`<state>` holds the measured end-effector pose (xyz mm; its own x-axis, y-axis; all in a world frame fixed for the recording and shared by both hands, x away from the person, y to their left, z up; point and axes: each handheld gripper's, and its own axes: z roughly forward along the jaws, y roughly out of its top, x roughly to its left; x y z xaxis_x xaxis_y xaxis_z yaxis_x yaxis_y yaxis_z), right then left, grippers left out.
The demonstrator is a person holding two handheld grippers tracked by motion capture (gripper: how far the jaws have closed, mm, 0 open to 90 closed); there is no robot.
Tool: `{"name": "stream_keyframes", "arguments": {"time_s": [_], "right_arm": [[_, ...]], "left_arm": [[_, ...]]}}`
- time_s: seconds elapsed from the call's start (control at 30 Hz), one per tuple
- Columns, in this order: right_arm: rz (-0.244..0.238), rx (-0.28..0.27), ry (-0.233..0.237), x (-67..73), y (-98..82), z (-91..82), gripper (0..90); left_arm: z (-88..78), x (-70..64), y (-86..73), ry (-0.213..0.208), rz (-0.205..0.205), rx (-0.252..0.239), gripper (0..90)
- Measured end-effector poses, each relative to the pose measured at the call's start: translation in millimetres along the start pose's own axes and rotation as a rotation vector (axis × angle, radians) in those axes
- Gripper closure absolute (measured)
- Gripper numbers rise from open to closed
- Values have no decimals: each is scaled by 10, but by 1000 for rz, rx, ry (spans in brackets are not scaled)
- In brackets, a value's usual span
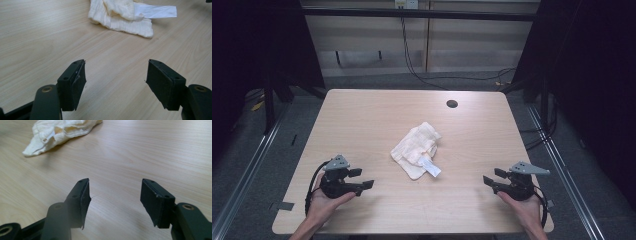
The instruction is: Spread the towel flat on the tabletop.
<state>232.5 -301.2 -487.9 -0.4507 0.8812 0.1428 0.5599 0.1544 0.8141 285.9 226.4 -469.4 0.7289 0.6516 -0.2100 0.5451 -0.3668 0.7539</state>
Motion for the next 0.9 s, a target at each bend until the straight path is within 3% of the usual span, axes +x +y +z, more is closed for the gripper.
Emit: {"name": "stream_keyframes", "arguments": {"time_s": [0.2,0.37,0.57,0.63,0.7,0.9], "right_arm": [[8,-28,45,16,-5,-54,443],[18,-42,79,27,9,-82,446],[21,-26,112,46,28,-65,451],[21,-21,123,73,28,-69,455],[5,-18,119,109,32,-75,447],[4,-7,141,177,29,-107,474]], "left_arm": [[21,16,33,4,-32,-18,335],[56,13,120,12,-23,-29,368],[88,-26,241,-55,-9,-50,421],[112,-12,281,-65,-15,-58,423],[130,-23,333,-46,-33,-69,447],[184,-79,510,-82,56,-75,489]]}}
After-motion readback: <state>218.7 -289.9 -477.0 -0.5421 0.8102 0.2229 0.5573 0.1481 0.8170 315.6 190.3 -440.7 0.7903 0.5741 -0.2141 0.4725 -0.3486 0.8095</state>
